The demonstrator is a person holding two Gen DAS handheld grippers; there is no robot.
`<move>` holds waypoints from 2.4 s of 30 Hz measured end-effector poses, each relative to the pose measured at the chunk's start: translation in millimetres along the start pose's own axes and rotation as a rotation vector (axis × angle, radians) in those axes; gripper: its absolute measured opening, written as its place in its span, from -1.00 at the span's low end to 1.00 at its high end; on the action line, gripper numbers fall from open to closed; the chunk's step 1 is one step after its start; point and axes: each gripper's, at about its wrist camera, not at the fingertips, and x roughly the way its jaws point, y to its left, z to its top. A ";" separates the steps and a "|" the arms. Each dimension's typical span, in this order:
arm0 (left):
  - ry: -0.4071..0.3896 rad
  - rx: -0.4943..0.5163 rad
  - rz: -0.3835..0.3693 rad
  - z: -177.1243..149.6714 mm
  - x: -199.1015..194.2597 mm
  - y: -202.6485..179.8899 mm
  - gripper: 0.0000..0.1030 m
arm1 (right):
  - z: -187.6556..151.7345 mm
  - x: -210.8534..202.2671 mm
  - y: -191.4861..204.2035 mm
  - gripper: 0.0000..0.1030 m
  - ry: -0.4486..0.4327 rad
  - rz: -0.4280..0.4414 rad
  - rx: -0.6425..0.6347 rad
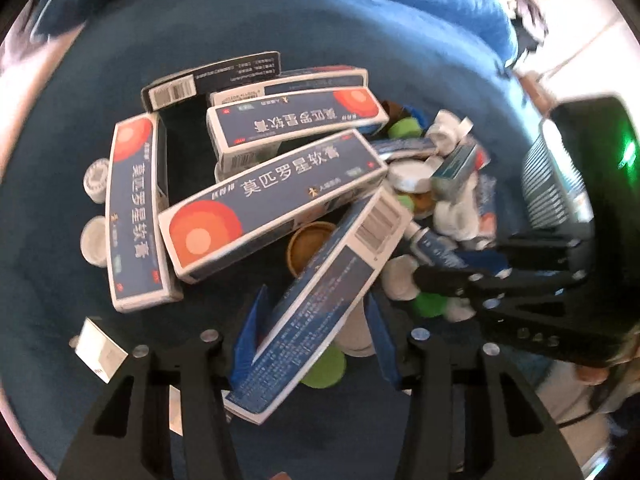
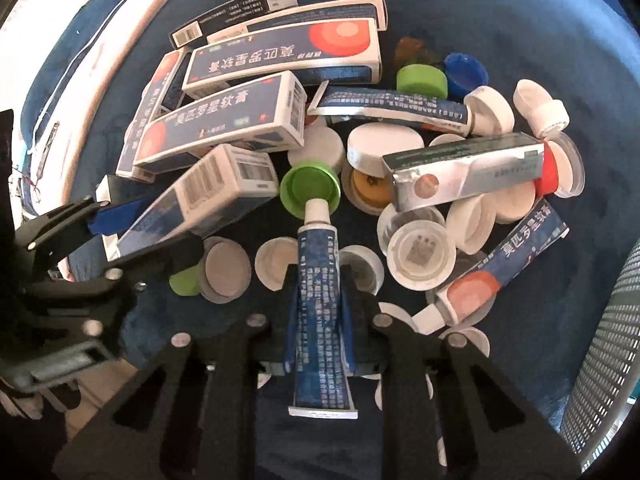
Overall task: Organize objects
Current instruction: 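Grasp a blue-and-white box with left tool while right tool grasps a blue ointment tube, then carry the box and tube over the basket and open both tools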
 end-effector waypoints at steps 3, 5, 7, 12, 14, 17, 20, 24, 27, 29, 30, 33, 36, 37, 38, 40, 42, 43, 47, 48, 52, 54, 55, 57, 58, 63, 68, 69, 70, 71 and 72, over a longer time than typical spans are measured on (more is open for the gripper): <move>0.002 0.077 0.089 -3.4 7.7 -8.3 0.00 | -0.1 1.3 -0.9 -0.62 0.002 -0.005 0.000; -0.016 0.072 0.109 -4.6 5.8 -8.4 -0.24 | 2.2 2.7 7.8 -0.63 -0.007 -0.017 -0.003; -0.050 0.059 0.108 -4.0 -2.5 -8.1 -0.33 | -0.5 0.0 13.1 -0.63 -0.019 -0.029 -0.002; -0.124 0.018 0.088 0.0 -23.1 -3.6 -0.47 | -4.2 -9.0 11.1 -0.63 -0.059 0.004 0.023; -0.128 0.000 0.068 1.9 -26.3 -1.1 -0.47 | -7.0 -16.4 11.0 -0.63 -0.087 0.029 0.038; -0.129 -0.004 0.064 2.9 -27.6 -0.5 -0.47 | -12.5 -27.8 9.3 -0.63 -0.119 0.045 0.052; -0.128 -0.006 0.057 5.4 -26.3 -5.0 -0.47 | -16.9 -36.0 0.0 -0.63 -0.135 0.051 0.067; -0.141 0.006 0.036 6.7 -32.2 -11.6 -0.47 | -25.3 -48.9 -9.8 -0.63 -0.161 0.061 0.093; -0.148 0.014 0.026 6.7 -34.6 -18.2 -0.47 | -20.7 -58.9 -19.6 -0.63 -0.188 0.066 0.118; -0.153 0.023 0.022 6.9 -36.3 -23.4 -0.47 | -19.7 -63.3 -27.3 -0.63 -0.207 0.072 0.141; -0.156 0.028 0.021 7.0 -37.3 -25.7 -0.47 | -19.1 -67.4 -31.8 -0.63 -0.217 0.075 0.154; -0.157 0.034 0.022 8.1 -37.1 -32.0 -0.47 | -22.5 -71.9 -36.1 -0.63 -0.240 0.081 0.191; -0.140 0.043 0.067 8.3 -32.5 -35.3 -0.47 | -26.8 -75.8 -42.0 -0.63 -0.245 0.083 0.205; -0.116 0.047 0.071 7.8 -27.3 -35.5 -0.41 | -26.8 -74.5 -40.3 -0.63 -0.246 0.082 0.206; -0.101 0.046 0.071 6.5 -23.6 -34.7 -0.13 | -27.9 -74.8 -41.2 -0.63 -0.246 0.082 0.205; -0.071 0.048 0.106 3.7 -14.5 -33.1 0.30 | -31.9 -77.3 -45.4 -0.63 -0.246 0.083 0.206; -0.049 0.045 0.133 2.0 -8.2 -30.6 0.35 | -32.3 -77.8 -45.9 -0.63 -0.246 0.085 0.204; -0.035 0.038 0.140 1.3 -4.7 -28.5 0.34 | -31.8 -77.4 -44.8 -0.63 -0.246 0.086 0.201; -0.020 0.028 0.152 1.0 -2.4 -25.2 -0.54 | -32.4 -76.6 -43.2 -0.63 -0.247 0.086 0.195; -0.025 0.029 0.154 0.8 -3.4 -25.7 -0.54 | -33.0 -77.0 -43.7 -0.63 -0.248 0.087 0.197; -0.053 0.029 0.131 2.1 -12.3 -30.0 -0.54 | -34.4 -77.6 -45.3 -0.63 -0.256 0.087 0.206; -0.072 0.030 0.114 3.4 -17.8 -32.6 -0.54 | -36.0 -79.0 -46.2 -0.63 -0.262 0.088 0.211; -0.081 0.030 0.107 4.1 -21.5 -33.9 -0.54 | -37.2 -80.3 -46.7 -0.63 -0.266 0.090 0.214; -0.091 0.028 0.097 5.1 -25.5 -36.9 -0.54 | -38.8 -84.1 -48.3 -0.63 -0.272 0.093 0.220; -0.094 0.027 0.091 5.8 -26.8 -38.6 -0.54 | -39.4 -86.1 -49.2 -0.63 -0.276 0.094 0.222; -0.106 0.032 0.071 8.2 -33.9 -47.5 -0.54 | -44.3 -100.4 -58.4 -0.63 -0.300 0.104 0.243; -0.117 0.042 0.039 12.0 -40.2 -61.7 -0.54 | -57.8 -130.1 -84.4 -0.63 -0.364 0.123 0.292; -0.122 0.046 0.030 13.1 -42.1 -64.8 -0.54 | -61.8 -139.2 -93.7 -0.63 -0.385 0.124 0.313; -0.129 0.051 0.019 14.0 -44.7 -69.6 -0.54 | -65.7 -146.8 -103.1 -0.63 -0.403 0.125 0.336; -0.136 0.056 0.011 15.0 -47.2 -73.7 -0.54 | -70.4 -154.9 -113.9 -0.63 -0.424 0.128 0.365; -0.147 0.063 0.000 16.5 -49.6 -79.7 -0.54 | -75.7 -162.7 -125.8 -0.63 -0.448 0.134 0.397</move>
